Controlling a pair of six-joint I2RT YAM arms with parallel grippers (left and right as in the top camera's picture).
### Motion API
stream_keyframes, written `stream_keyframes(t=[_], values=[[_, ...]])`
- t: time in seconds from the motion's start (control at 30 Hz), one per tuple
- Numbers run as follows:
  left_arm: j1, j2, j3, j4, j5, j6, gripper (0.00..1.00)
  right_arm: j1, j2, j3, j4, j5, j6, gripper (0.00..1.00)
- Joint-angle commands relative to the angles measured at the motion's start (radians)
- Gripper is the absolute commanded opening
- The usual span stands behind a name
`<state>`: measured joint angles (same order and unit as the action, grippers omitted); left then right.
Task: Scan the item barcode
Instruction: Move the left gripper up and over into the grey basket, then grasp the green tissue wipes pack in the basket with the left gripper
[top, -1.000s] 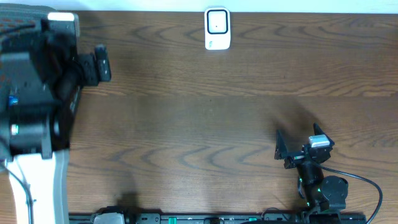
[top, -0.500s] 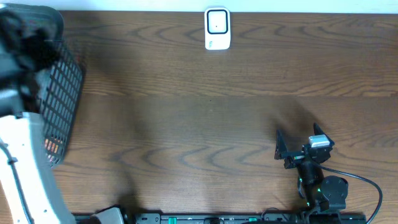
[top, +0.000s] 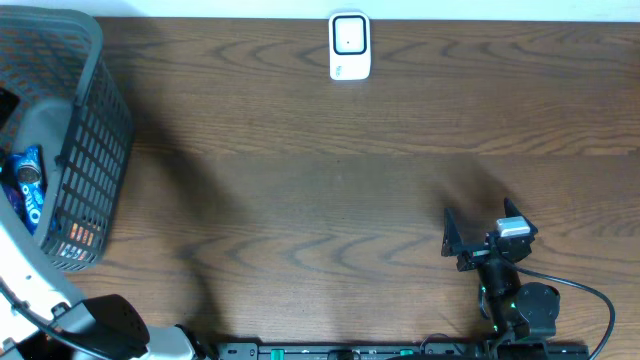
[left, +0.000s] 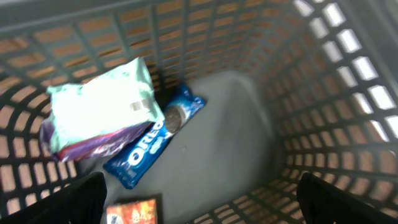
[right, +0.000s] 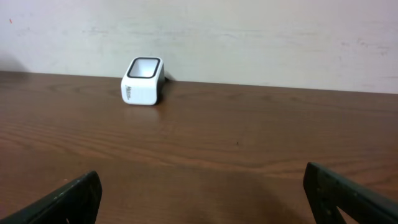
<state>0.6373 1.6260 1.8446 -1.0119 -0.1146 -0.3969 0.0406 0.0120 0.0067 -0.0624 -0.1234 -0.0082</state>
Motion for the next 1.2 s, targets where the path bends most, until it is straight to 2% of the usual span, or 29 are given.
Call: stream_keyframes(t=[0.0,0.07,0.17,0.33,0.77,1.17], values=[[0.001,0.036,0.006,-0.045,-0.2,-0.171,0.98,0.013,-0.005,0.0,-0.003,-0.01,-0.004,0.99],[0.001,0.068,0.005,-0.084,-0.306,-0.272,0.98,0.013,-0.005,0.0,-0.003,-0.01,-0.004,0.99],[0.001,0.12,0.004,-0.098,-0.349,-0.317,0.98,0.013,-0.005,0.0,-0.003,-0.01,-0.004,0.99],[0.002,0.217,0.004,-0.069,-0.364,-0.321,0.98,0.013,-0.005,0.0,-0.003,-0.01,-0.004,0.99],[0.002,0.406,0.004,0.014,-0.532,-0.322,0.98,0.013,-0.005,0.0,-0.003,-0.01,-0.004,0.99],[0.041,0.469,0.002,0.048,-0.533,-0.311,0.99,0.013,-0.005,0.0,-0.003,-0.01,-0.004,0.99]])
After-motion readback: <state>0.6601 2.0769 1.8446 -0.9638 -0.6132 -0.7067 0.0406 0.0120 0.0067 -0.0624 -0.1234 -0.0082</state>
